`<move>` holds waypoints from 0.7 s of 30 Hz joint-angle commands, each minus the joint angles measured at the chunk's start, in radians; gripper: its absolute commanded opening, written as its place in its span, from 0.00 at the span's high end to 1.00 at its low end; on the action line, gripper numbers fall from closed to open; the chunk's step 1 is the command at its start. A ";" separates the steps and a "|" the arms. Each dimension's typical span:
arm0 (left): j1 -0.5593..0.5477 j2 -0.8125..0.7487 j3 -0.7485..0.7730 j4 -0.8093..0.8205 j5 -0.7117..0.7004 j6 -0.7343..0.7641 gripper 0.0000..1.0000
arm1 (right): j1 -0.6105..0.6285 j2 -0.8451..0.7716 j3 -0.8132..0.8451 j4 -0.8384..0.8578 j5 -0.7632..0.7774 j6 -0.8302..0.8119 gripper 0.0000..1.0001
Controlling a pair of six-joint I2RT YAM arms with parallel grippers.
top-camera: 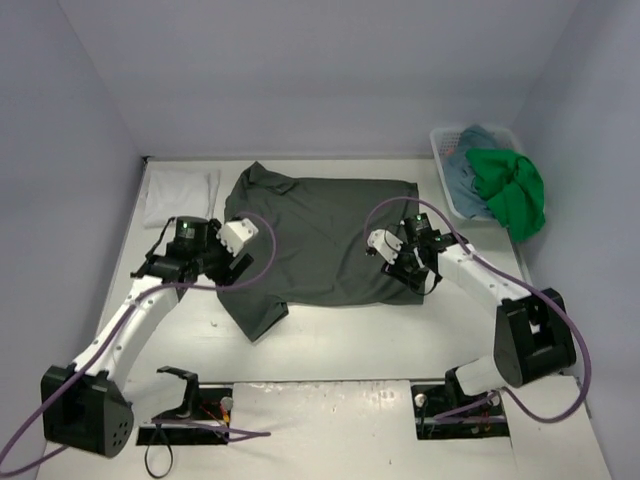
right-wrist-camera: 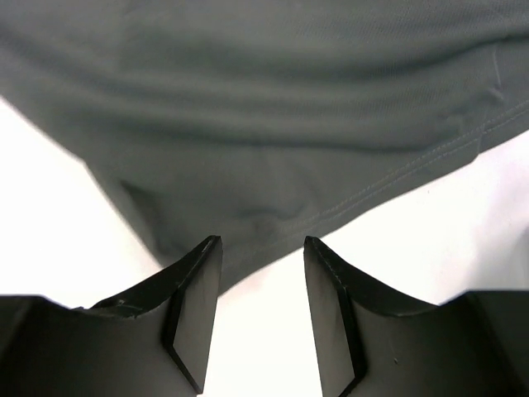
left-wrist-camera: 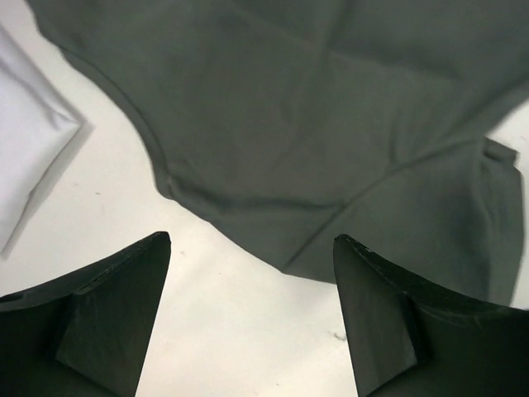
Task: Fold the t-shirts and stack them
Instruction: Flatten the tshirt out
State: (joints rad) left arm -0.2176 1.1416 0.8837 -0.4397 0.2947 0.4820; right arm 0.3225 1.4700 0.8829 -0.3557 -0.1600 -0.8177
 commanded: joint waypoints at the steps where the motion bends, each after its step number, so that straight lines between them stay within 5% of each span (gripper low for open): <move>1: -0.023 -0.081 -0.006 0.019 0.067 0.064 0.26 | 0.013 -0.079 -0.019 -0.060 -0.024 -0.058 0.59; 21: -0.216 -0.115 -0.180 0.032 0.014 0.093 0.26 | 0.067 -0.097 -0.179 -0.085 0.030 -0.092 0.56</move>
State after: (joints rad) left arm -0.4206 1.0145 0.6899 -0.4511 0.3096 0.5510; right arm 0.3813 1.3800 0.7029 -0.4187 -0.1436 -0.8948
